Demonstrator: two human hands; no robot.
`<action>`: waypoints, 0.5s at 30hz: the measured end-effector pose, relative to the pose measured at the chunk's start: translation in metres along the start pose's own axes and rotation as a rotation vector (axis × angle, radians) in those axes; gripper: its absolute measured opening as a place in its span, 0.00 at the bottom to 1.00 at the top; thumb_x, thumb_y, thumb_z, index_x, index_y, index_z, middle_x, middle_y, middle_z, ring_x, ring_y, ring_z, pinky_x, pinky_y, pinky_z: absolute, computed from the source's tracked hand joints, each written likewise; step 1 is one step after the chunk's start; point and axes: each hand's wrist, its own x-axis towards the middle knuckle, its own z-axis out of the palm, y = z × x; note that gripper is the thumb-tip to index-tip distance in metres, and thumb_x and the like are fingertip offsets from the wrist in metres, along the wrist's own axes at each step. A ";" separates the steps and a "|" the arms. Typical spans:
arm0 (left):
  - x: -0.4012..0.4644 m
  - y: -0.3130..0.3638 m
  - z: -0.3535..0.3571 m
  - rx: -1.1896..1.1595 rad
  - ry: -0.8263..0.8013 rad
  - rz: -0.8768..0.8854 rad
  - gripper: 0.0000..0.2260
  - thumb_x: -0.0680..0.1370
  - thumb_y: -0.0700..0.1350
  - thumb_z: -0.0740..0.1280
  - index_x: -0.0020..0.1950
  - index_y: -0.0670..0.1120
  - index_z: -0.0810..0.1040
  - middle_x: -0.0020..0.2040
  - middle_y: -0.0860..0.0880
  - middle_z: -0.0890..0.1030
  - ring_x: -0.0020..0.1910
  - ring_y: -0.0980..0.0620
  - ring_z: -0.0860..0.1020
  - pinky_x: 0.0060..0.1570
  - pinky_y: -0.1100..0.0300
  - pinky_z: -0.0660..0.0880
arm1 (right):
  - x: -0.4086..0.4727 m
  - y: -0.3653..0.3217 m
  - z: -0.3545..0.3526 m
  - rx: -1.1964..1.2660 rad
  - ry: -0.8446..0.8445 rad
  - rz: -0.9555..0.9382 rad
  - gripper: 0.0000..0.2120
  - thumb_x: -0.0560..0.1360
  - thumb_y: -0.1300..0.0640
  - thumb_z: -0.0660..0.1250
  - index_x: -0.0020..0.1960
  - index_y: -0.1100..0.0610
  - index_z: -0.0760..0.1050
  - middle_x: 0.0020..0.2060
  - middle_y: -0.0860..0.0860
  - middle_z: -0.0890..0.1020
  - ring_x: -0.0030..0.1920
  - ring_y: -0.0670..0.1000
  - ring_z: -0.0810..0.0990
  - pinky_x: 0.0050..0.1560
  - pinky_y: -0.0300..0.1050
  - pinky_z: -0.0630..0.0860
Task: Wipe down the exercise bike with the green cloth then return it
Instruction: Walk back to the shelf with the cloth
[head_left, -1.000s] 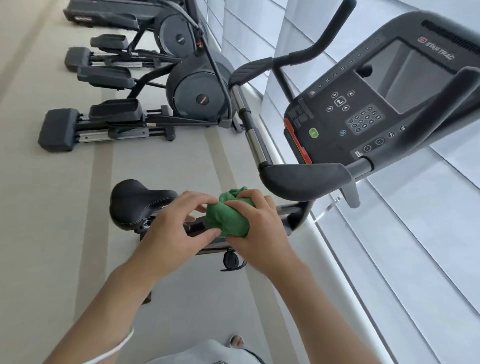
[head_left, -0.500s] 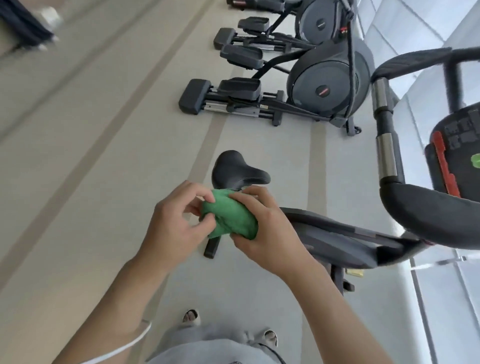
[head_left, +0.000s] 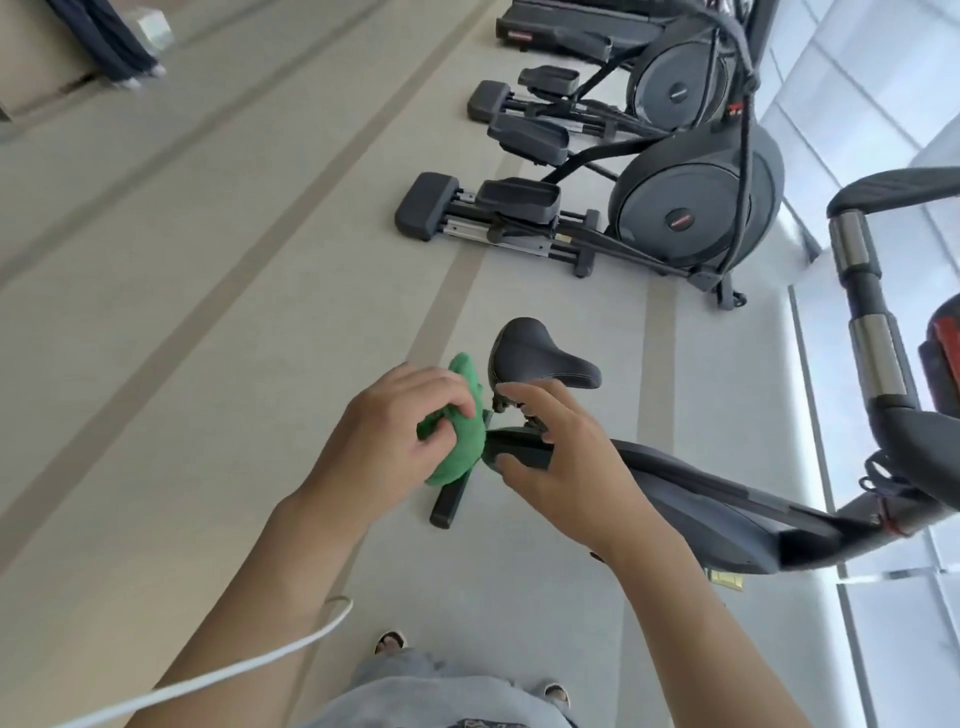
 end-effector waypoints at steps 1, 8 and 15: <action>-0.002 -0.004 -0.003 -0.023 -0.012 -0.002 0.15 0.71 0.32 0.68 0.50 0.51 0.81 0.52 0.61 0.82 0.52 0.55 0.78 0.53 0.56 0.76 | 0.007 -0.009 0.007 0.022 -0.036 -0.007 0.31 0.74 0.54 0.76 0.74 0.42 0.71 0.67 0.35 0.72 0.63 0.40 0.75 0.60 0.33 0.74; -0.033 -0.045 -0.052 -0.115 0.007 -0.039 0.15 0.71 0.36 0.66 0.50 0.53 0.82 0.52 0.64 0.83 0.54 0.56 0.80 0.54 0.61 0.77 | 0.042 -0.059 0.063 -0.147 -0.045 -0.112 0.21 0.69 0.51 0.82 0.60 0.49 0.83 0.66 0.42 0.76 0.68 0.47 0.71 0.67 0.55 0.72; -0.075 -0.084 -0.106 -0.107 0.115 -0.233 0.21 0.72 0.36 0.69 0.57 0.60 0.83 0.47 0.62 0.80 0.49 0.57 0.80 0.49 0.70 0.73 | 0.073 -0.109 0.114 -0.078 -0.201 -0.077 0.22 0.64 0.45 0.82 0.50 0.44 0.73 0.38 0.45 0.81 0.37 0.49 0.80 0.38 0.51 0.80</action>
